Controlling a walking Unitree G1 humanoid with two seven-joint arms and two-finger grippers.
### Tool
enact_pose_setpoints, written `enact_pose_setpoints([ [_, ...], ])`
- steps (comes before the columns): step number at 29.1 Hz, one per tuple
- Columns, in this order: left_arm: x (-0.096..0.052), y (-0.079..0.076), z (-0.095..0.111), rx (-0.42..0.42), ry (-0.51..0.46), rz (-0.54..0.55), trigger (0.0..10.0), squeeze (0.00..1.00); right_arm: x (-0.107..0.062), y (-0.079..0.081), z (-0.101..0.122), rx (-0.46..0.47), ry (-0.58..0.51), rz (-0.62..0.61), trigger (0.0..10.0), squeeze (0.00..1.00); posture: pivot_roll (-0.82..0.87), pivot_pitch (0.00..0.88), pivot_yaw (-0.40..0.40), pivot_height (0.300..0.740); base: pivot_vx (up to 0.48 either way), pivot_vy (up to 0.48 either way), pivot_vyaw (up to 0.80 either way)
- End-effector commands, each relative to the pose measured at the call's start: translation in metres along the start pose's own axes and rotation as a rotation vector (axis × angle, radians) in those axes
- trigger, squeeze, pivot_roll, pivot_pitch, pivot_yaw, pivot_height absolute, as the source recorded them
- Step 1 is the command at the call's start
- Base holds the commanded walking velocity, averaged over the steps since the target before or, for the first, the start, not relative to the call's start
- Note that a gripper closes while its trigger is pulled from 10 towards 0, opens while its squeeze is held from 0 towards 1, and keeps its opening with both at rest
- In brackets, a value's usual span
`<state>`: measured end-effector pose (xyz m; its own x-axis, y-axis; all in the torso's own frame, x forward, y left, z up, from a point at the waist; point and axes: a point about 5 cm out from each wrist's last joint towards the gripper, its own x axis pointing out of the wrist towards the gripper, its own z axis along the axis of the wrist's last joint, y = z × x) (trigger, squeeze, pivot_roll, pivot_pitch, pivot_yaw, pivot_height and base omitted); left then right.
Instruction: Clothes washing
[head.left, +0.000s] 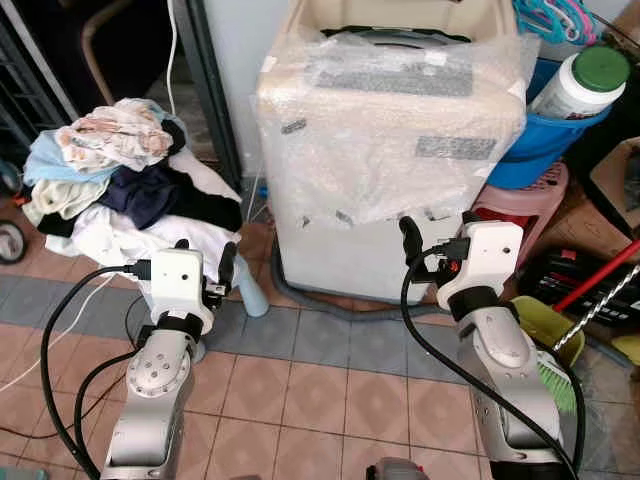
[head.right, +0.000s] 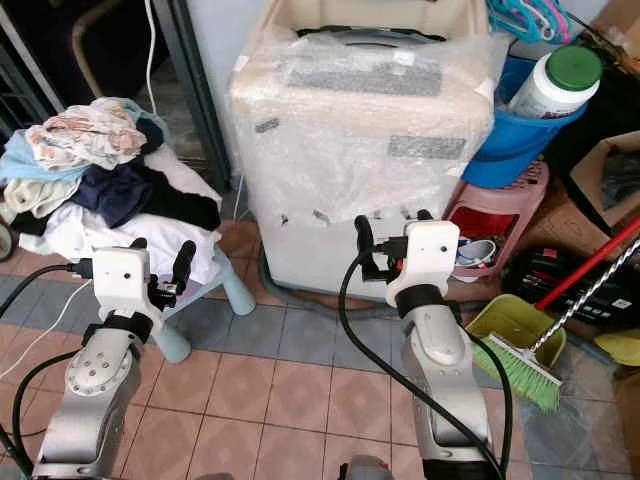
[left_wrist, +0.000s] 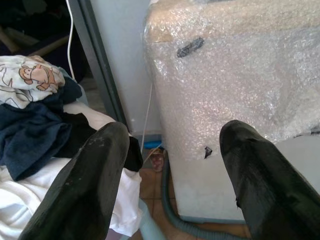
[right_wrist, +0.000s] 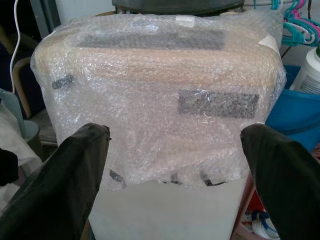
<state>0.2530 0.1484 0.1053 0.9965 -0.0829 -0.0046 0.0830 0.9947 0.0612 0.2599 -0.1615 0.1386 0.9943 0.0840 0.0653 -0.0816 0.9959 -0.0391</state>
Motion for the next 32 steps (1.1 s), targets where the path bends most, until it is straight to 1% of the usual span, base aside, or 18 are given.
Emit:
enact_pose_setpoints([
  [1,-0.002,0.002,0.000,0.018,-0.007,0.002,10.0,0.00,0.002,0.005,0.002,0.006,-0.013,0.010,10.0,0.00,-0.01,0.059,0.019,0.740,0.431,0.000,0.00],
  [3,-0.002,0.003,-0.001,0.018,-0.006,0.015,10.0,0.00,0.003,0.006,0.002,0.005,-0.013,0.015,10.0,0.00,-0.01,0.063,0.018,0.740,0.431,0.000,0.00],
  [7,-0.002,0.006,0.002,0.011,-0.011,0.050,10.0,0.00,0.006,0.010,0.005,0.007,-0.020,0.031,10.0,0.00,0.00,0.059,0.012,0.740,0.334,0.000,0.43],
  [11,-0.006,0.005,-0.004,0.008,0.026,0.069,10.0,0.00,0.008,0.009,0.003,0.003,-0.015,0.032,10.0,0.00,-0.01,0.083,0.026,0.740,0.000,0.000,0.52],
  [14,-0.008,0.004,-0.006,0.008,0.050,0.052,10.0,0.00,0.006,0.008,0.002,-0.010,-0.013,0.026,10.0,0.00,-0.02,0.087,0.033,0.740,0.000,0.000,0.80],
  [16,-0.005,0.005,-0.009,-0.048,0.099,0.065,10.0,0.00,0.004,0.007,0.001,-0.004,-0.009,0.014,10.0,0.00,-0.02,0.086,0.037,0.740,0.000,0.000,0.80],
  [19,-0.002,0.006,-0.008,-0.055,0.099,0.070,10.0,0.00,0.003,0.007,0.000,0.001,-0.006,0.008,10.0,0.00,-0.02,0.085,0.040,0.740,0.000,0.000,0.80],
  [21,0.002,0.007,-0.005,-0.017,0.070,0.052,10.0,0.00,0.004,0.009,0.000,0.012,-0.009,0.008,10.0,0.00,-0.02,0.084,0.039,0.740,0.000,0.401,0.80],
  [25,0.005,0.008,-0.003,-0.007,0.060,0.060,10.0,0.00,0.006,0.010,0.002,0.036,-0.020,0.003,10.0,0.00,-0.02,0.085,0.035,0.740,0.000,0.480,0.23],
  [32,0.006,0.009,-0.004,-0.009,0.077,0.088,10.0,0.00,0.009,0.005,0.003,0.037,-0.023,-0.010,10.0,0.00,-0.02,0.074,0.035,0.740,0.000,0.480,0.00],
])
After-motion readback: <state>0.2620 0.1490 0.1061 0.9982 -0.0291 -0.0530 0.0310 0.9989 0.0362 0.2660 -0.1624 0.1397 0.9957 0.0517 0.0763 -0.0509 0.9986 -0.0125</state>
